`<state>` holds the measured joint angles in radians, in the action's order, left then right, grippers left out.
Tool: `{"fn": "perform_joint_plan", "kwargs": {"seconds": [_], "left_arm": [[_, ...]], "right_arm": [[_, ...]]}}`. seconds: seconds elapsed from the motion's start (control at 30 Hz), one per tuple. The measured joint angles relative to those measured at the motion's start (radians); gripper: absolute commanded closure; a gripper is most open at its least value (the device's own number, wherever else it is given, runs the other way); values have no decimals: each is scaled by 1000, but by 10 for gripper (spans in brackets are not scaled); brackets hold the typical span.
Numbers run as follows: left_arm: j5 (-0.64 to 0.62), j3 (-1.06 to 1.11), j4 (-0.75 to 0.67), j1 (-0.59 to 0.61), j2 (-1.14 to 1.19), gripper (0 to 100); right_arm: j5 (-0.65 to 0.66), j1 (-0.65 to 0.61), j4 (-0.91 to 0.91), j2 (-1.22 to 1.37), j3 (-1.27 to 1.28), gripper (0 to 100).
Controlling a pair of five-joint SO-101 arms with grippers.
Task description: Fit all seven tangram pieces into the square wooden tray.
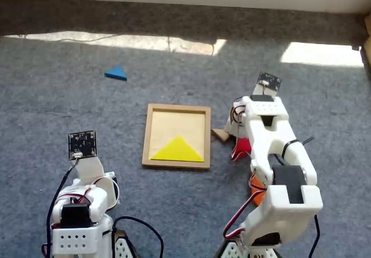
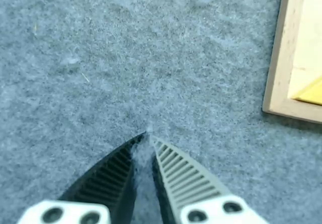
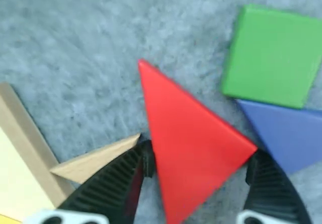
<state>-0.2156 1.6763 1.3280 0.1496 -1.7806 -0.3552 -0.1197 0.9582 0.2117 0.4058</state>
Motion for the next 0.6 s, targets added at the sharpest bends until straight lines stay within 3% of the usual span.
{"fn": "perform_joint_plan", "kwargs": {"seconds": [0.3,0.6], "left_arm": [[0,0,0,0,0,995],[0,0,0,0,0,995]], "right_arm": [[78,0,2,35,-28,714],[112,17,3,37,-28,817]]}}
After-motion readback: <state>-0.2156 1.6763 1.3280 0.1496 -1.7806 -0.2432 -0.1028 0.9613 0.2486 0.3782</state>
